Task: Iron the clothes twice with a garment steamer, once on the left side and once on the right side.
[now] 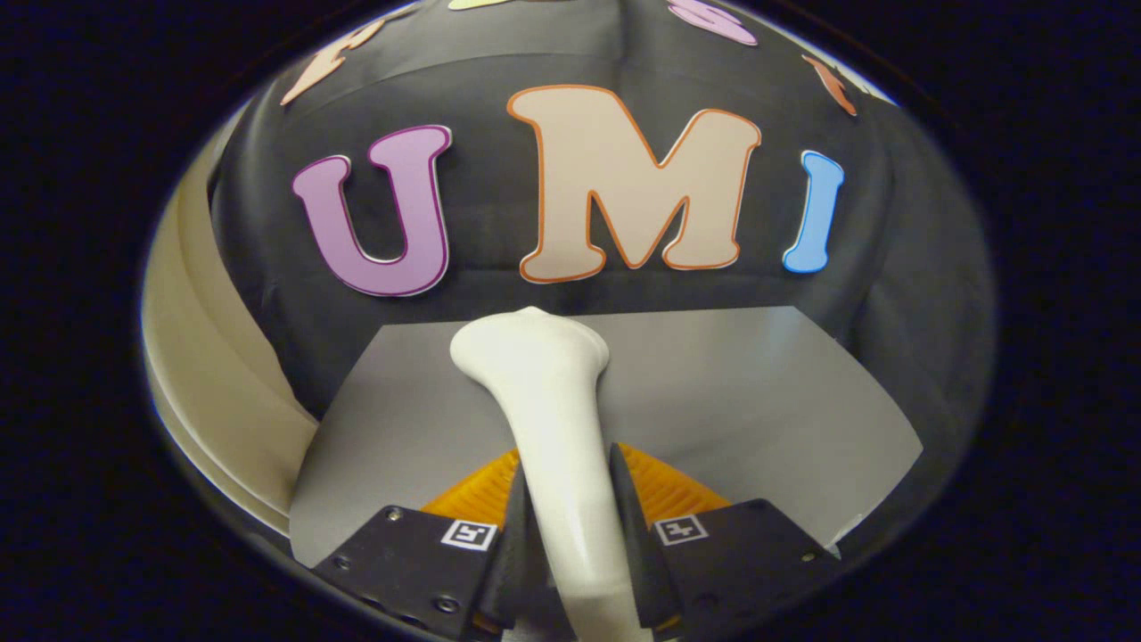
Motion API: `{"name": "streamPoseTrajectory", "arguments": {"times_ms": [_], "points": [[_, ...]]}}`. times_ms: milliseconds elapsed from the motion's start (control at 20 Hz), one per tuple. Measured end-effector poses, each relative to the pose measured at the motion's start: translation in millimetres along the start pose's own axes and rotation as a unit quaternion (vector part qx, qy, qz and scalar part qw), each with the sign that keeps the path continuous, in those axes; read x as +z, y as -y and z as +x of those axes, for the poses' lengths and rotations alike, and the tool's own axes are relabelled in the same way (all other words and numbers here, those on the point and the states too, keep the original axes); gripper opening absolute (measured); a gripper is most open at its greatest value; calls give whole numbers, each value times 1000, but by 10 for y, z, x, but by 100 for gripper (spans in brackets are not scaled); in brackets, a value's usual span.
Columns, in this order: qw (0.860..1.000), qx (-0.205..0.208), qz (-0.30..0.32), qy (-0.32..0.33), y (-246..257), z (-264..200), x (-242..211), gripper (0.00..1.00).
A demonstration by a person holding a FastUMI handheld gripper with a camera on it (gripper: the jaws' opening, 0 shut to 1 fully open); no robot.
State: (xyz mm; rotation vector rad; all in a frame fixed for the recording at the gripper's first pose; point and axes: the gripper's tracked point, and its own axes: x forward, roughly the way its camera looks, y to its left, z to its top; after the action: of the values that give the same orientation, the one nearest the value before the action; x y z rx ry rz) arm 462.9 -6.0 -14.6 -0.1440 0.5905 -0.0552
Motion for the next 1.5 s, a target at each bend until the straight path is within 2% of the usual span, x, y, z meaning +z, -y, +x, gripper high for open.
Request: {"name": "streamPoseTrajectory", "arguments": {"times_ms": [200, 300, 450, 550, 750, 1050, 1500], "points": [[999, -32, -15, -2, 121, -31, 9, 42], [999, -40, -7, 23, 151, -166, 131, 38], [996, -42, 17, 76, 206, -474, 289, 36], [996, -36, 27, 82, 142, -685, 222, 34], [995, -38, 6, 91, -50, -1186, 77, 34], [988, -18, -6, 152, -787, -2174, 122, 33], [978, 45, -23, 204, -2533, -3423, -22, 33]]}}
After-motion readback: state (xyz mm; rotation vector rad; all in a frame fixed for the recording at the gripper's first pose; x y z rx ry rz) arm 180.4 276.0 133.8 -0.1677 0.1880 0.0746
